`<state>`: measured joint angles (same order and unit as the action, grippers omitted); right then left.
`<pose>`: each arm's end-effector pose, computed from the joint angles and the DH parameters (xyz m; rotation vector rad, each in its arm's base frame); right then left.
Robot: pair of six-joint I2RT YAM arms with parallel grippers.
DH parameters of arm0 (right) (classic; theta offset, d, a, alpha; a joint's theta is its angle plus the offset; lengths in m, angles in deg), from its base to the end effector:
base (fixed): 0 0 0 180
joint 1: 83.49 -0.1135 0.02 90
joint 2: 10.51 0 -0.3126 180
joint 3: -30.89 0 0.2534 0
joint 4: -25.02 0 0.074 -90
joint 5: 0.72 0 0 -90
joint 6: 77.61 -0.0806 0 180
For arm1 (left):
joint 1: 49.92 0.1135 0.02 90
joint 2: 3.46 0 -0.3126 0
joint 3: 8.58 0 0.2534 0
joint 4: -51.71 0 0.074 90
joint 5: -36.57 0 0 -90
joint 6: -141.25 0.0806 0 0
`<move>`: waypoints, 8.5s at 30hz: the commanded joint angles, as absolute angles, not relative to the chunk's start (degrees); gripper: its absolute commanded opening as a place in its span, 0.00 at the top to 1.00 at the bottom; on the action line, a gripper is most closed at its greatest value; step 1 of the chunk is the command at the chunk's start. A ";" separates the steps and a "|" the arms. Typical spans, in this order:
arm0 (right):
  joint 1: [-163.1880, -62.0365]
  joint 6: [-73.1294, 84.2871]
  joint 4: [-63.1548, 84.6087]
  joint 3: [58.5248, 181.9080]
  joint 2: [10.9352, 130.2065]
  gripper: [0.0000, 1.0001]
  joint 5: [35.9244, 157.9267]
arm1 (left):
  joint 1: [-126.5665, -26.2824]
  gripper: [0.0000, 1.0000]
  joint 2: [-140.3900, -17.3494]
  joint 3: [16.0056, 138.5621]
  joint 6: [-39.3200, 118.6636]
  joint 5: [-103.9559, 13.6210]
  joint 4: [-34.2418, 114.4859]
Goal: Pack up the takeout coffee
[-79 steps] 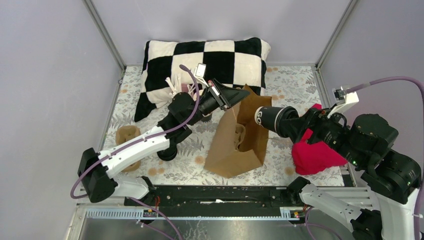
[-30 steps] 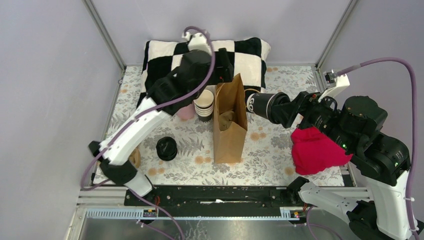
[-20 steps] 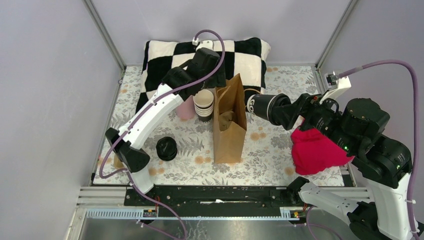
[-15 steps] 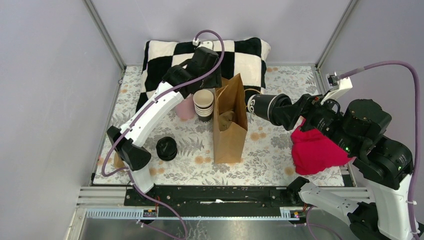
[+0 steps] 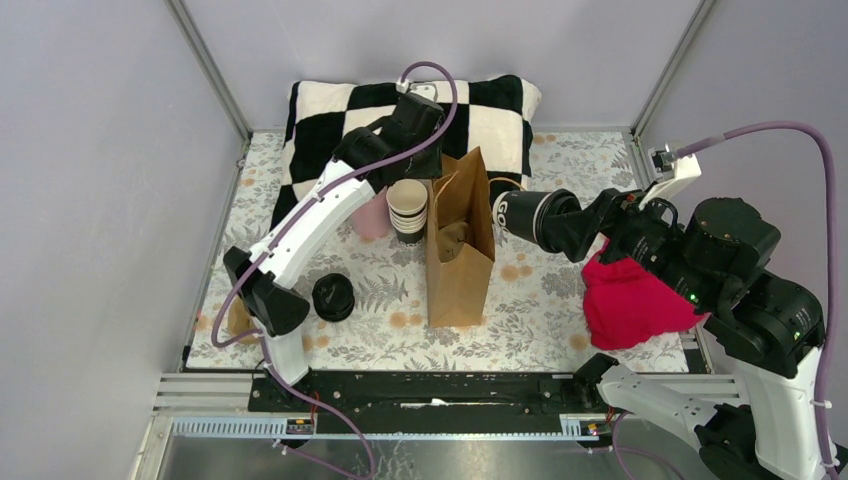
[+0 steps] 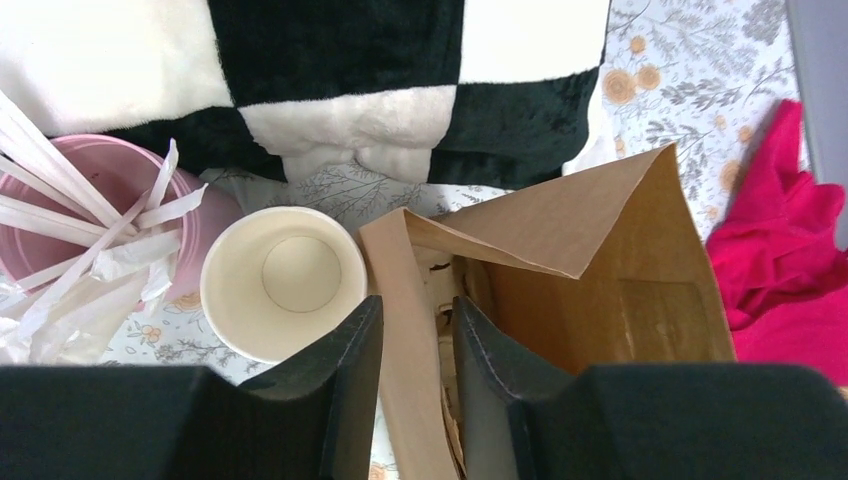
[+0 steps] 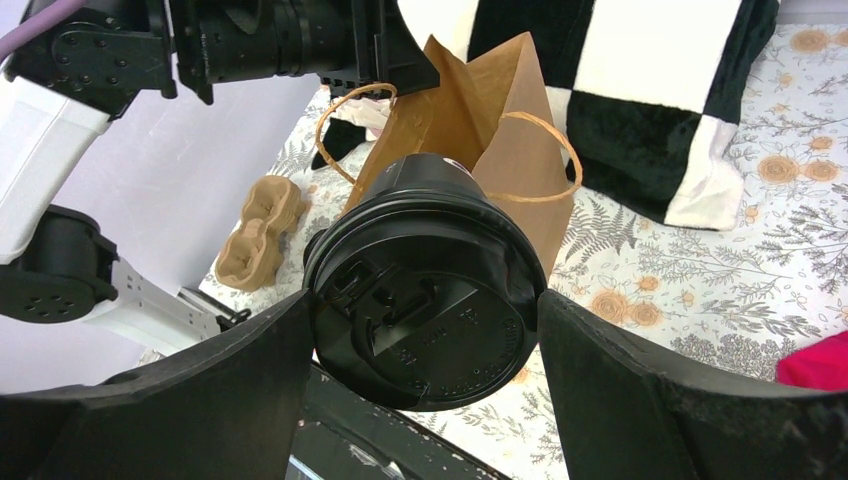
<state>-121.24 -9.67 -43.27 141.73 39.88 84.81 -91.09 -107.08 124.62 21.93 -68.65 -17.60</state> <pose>0.0818 0.0554 0.5537 -0.1807 1.7495 0.7045 0.3381 -0.2676 0.4454 0.0922 2.2589 -0.3647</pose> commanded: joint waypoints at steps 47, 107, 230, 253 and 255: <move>-121.54 -13.71 -48.08 147.63 44.44 0.17 85.72 | -111.99 1.00 -87.32 95.74 18.22 -94.32 37.18; -121.55 -6.69 -38.49 125.66 46.18 0.17 73.84 | -116.90 1.00 -84.46 82.88 17.86 -87.23 51.29; -121.55 -1.43 -39.57 121.62 54.05 0.18 85.52 | -90.56 0.19 -99.37 120.11 17.31 -40.74 -19.62; -121.55 -2.63 -42.93 123.55 50.37 0.18 86.11 | -92.93 0.13 -116.93 139.92 42.02 -32.67 -17.78; -121.54 -2.88 -42.91 123.51 50.40 0.18 86.49 | -93.89 0.10 -116.45 138.93 41.73 -33.86 -16.87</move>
